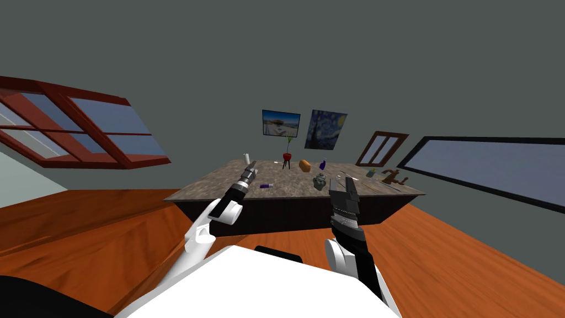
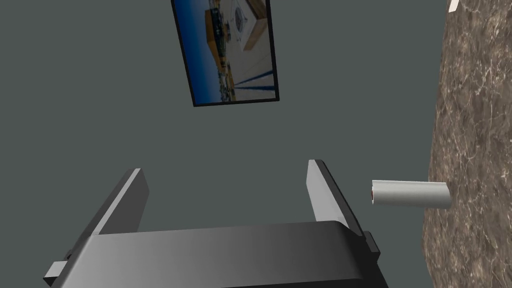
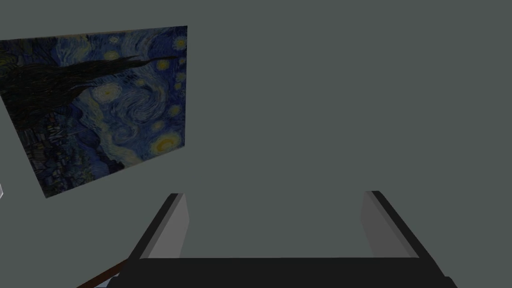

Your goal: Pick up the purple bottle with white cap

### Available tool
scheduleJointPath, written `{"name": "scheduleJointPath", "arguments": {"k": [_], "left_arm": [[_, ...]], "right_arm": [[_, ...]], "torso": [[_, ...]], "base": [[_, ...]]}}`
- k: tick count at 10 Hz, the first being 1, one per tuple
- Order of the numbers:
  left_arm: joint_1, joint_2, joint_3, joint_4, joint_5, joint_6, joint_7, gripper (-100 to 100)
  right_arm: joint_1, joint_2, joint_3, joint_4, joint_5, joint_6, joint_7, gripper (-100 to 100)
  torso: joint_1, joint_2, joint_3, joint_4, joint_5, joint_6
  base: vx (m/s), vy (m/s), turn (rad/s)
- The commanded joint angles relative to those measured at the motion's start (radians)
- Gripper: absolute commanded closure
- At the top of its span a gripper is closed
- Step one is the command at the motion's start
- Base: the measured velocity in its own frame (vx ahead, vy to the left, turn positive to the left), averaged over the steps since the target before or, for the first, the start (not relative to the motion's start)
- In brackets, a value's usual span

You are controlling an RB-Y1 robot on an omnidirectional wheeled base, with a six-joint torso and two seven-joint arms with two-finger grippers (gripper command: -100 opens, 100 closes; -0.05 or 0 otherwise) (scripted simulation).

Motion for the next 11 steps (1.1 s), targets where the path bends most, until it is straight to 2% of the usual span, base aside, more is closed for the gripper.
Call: {"name": "scheduleJointPath", "arguments": {"k": [1, 2, 3, 4, 6, 7, 9, 10, 11], "left_arm": [[-0.006, -0.002, -0.003, 0.001, -0.002, 0.030, -0.003, -100], [-0.034, 0.007, -0.003, 0.011, 0.003, 0.068, -0.003, -100], [-0.034, 0.007, -0.003, 0.011, 0.003, 0.094, -0.003, -100], [-0.063, 0.016, -0.002, 0.022, 0.008, 0.123, -0.003, -100], [-0.063, 0.016, -0.002, 0.022, 0.008, 0.168, -0.003, -100], [-0.091, 0.023, -0.001, 0.034, 0.013, 0.200, -0.002, -100], [-0.091, 0.023, -0.001, 0.034, 0.013, 0.239, -0.002, -100], [-0.119, 0.029, 0.002, 0.047, 0.017, 0.278, -0.001, -100], [-0.119, 0.029, 0.002, 0.047, 0.017, 0.305, -0.001, -100]], "right_arm": [[0.000, 0.000, 0.000, 0.000, 0.000, 0.000, 0.000, 0], [0.000, 0.000, 0.000, 0.000, 0.000, 0.000, 0.000, 0], [0.000, 0.000, 0.000, 0.000, 0.000, 0.000, 0.000, 0], [0.000, 0.000, 0.000, 0.000, 0.000, 0.000, 0.000, 0], [0.000, 0.000, 0.000, 0.000, 0.000, 0.000, 0.000, 0], [0.000, 0.000, 0.000, 0.000, 0.000, 0.000, 0.000, 0], [0.000, 0.000, 0.000, 0.000, 0.000, 0.000, 0.000, 0], [0.000, 0.000, 0.000, 0.000, 0.000, 0.000, 0.000, 0], [0.000, 0.000, 0.000, 0.000, 0.000, 0.000, 0.000, 0]], "torso": [[0.000, 0.000, 0.000, 0.000, 0.000, 0.000], [-0.001, 0.000, 0.000, 0.000, 0.000, 0.000], [-0.001, 0.000, 0.000, 0.000, 0.000, 0.000], [-0.001, 0.000, 0.000, 0.000, 0.000, 0.000], [-0.001, 0.000, 0.000, 0.000, 0.000, 0.000], [-0.001, -0.001, 0.000, 0.000, 0.000, 0.000], [-0.001, -0.001, 0.000, 0.000, 0.000, 0.000], [-0.001, -0.001, -0.001, 0.000, 0.000, 0.000], [-0.001, -0.001, 0.000, 0.000, 0.000, 0.000]], "base": [[-0.020, 0.016, 0.006], [-0.026, 0.018, -0.091], [-0.026, 0.020, -0.060], [-0.032, 0.022, -0.087], [-0.019, 0.017, -0.024], [-0.013, 0.011, -0.077], [-0.015, 0.012, -0.029], [-0.021, 0.008, -0.107], [-0.019, 0.013, -0.045]]}}
